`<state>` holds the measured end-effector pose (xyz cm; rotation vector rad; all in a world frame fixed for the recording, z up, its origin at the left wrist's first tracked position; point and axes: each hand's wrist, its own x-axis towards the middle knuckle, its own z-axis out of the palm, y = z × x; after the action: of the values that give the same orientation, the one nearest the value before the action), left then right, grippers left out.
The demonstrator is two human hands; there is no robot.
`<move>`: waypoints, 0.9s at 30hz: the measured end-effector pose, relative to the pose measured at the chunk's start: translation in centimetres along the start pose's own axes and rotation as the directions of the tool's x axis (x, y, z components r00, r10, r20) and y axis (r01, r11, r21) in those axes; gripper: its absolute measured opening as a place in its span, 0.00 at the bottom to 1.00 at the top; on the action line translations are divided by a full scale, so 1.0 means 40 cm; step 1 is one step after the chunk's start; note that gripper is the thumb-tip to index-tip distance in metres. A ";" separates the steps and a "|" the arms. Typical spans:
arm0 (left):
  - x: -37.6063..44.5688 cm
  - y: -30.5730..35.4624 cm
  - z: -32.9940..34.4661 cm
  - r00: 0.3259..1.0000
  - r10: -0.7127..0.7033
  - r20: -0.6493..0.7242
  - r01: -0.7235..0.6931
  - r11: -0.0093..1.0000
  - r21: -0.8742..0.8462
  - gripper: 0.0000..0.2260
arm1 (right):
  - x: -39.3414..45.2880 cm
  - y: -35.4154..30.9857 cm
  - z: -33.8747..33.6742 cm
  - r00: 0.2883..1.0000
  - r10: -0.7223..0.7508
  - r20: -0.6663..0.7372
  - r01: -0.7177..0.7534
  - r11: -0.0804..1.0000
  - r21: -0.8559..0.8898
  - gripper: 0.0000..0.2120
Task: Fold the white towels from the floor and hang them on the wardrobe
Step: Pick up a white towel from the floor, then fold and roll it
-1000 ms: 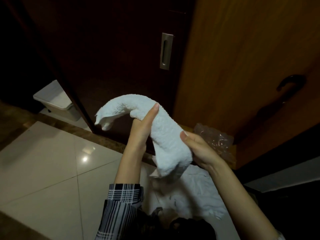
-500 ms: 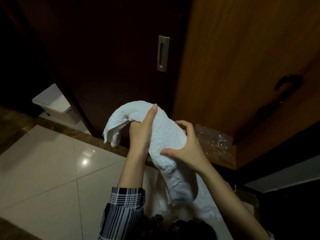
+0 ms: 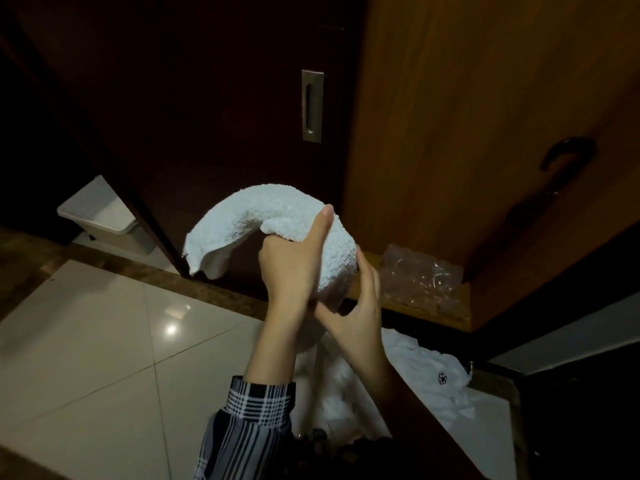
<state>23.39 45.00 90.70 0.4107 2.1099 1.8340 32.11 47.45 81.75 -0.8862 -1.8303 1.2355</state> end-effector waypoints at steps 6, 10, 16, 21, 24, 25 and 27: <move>-0.005 0.012 0.000 0.997 0.043 0.058 -0.046 0.998 0.050 0.12 | 0.023 -0.015 0.044 0.991 0.045 -0.123 -0.038 0.998 0.055 0.44; 0.004 0.017 -0.017 0.973 0.054 0.223 -0.063 0.997 0.033 0.07 | 0.018 -0.016 0.043 0.994 0.022 -0.111 -0.017 0.999 0.045 0.47; 0.010 -0.004 -0.016 0.939 -0.034 0.343 0.000 0.995 0.098 0.10 | 0.018 0.004 0.043 0.990 0.056 -0.128 -0.053 0.998 0.033 0.41; 0.011 -0.006 -0.003 0.951 -0.090 0.295 0.101 0.995 -0.022 0.22 | 0.006 -0.005 0.051 0.977 0.167 -0.131 -0.159 0.985 0.063 0.39; 0.019 -0.006 -0.001 0.957 -0.160 0.243 0.198 0.971 -0.138 0.19 | 0.011 0.000 0.048 0.961 0.231 -0.151 -0.237 0.971 -0.029 0.30; 0.022 -0.006 -0.003 0.958 -0.175 0.227 0.216 0.961 -0.171 0.17 | 0.014 -0.001 0.044 0.964 0.211 -0.164 -0.225 0.972 -0.072 0.27; 0.030 -0.006 -0.011 0.961 -0.192 0.197 0.234 0.948 -0.218 0.17 | 0.019 -0.006 0.033 0.976 0.142 -0.166 -0.170 0.972 -0.165 0.27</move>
<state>22.09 45.05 90.46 0.2593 1.7197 1.8247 30.56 47.47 81.79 -1.2114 -1.7945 1.0764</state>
